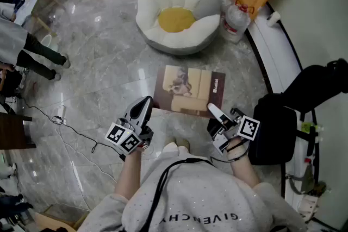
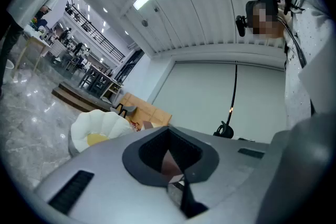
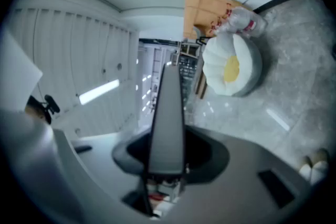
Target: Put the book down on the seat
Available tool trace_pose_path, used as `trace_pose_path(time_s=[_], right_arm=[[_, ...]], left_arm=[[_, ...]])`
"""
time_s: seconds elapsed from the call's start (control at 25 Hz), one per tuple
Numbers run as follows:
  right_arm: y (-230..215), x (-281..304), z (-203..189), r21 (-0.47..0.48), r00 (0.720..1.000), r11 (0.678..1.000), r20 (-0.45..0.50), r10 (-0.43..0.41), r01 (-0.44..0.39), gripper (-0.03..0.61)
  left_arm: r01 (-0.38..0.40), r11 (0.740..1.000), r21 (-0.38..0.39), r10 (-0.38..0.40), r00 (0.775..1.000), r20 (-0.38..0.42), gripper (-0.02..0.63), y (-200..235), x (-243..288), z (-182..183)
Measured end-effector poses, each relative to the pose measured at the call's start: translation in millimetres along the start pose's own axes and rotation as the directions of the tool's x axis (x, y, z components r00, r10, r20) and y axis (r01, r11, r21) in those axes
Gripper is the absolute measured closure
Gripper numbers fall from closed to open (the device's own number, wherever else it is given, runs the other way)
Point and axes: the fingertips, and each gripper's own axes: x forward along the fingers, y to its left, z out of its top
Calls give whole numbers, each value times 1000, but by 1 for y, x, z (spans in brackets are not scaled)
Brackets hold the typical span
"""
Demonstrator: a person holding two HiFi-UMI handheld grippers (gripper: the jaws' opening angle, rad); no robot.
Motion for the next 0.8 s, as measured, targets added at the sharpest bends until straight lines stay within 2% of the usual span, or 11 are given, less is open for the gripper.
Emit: trace_pose_path(time_s=[0.4, 0.64, 0.8], right_arm=[[-15, 2, 6, 85, 996, 996, 83, 14, -21, 423], [-21, 14, 14, 54, 996, 999, 83, -8, 3, 423], [-24, 14, 22, 72, 996, 997, 87, -15, 9, 423]], left_arm=[[-52, 997, 50, 52, 999, 2, 592, 0, 0, -14], [-61, 995, 79, 60, 998, 23, 591, 3, 14, -16], [-48, 996, 78, 46, 999, 20, 591, 0, 27, -21]])
